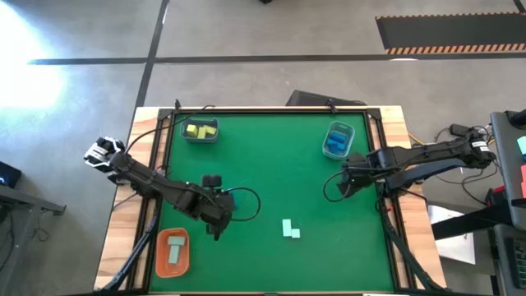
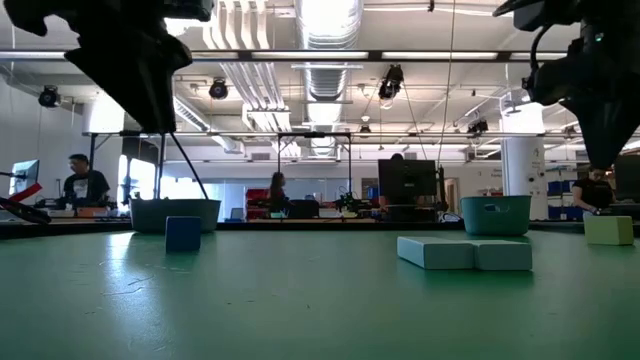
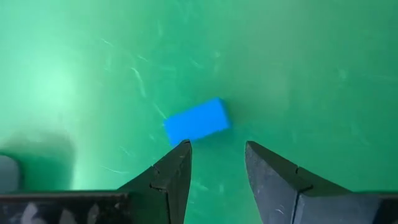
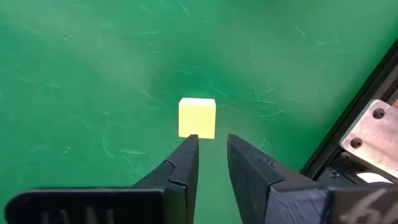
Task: Sort & place blocks by color
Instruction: Put the yellow block into the blue bin
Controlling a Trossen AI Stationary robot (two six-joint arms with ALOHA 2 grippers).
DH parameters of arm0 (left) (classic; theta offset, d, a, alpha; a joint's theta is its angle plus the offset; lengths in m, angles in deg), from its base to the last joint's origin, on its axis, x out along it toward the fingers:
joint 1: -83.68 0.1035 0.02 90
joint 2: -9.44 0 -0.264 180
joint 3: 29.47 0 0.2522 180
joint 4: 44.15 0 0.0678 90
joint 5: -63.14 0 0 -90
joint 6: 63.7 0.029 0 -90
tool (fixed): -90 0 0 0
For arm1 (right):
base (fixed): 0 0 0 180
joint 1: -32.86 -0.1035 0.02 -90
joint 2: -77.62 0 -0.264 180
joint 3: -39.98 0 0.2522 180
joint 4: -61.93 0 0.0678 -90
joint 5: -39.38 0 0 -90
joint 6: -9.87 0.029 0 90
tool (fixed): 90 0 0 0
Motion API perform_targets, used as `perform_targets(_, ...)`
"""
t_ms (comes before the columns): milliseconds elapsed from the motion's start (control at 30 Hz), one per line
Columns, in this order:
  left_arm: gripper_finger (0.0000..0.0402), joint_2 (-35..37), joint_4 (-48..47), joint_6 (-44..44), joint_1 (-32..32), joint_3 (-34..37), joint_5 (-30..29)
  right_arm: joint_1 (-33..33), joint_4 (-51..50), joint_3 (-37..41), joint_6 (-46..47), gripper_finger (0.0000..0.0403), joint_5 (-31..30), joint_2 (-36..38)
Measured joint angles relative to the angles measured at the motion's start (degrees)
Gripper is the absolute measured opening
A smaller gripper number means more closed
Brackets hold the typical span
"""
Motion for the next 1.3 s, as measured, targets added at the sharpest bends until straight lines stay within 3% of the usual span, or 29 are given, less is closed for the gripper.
perform_targets(233, 0.0134, 0.00, 1.56, 6.16, 1.31, 0.00, -5.92, 0.02, -0.19, 0.00, 0.03, 0.0082, -0.04, 0.00)
perform_targets(600, 0.0134, 0.00, 3.01, 5.70, 2.10, 0.73, -8.13, 0.02, 3.07, 0.00, -3.35, 0.0195, -2.08, -7.17)
perform_targets(900, 0.0134, 0.00, 2.93, 5.66, 2.10, 1.55, -8.50, 0.02, 3.69, 0.00, -3.71, 0.0260, 0.88, -15.98)
perform_targets(1067, 0.0134, 0.00, 3.10, 5.64, 2.10, 1.53, -8.80, 0.02, 4.11, 0.00, -4.94, 0.0272, 1.09, -20.07)
perform_targets(1300, 0.0134, 0.01, 3.85, 5.64, 2.10, 1.53, -8.83, 0.02, 8.03, -0.01, -7.52, 0.0257, 0.48, -24.39)
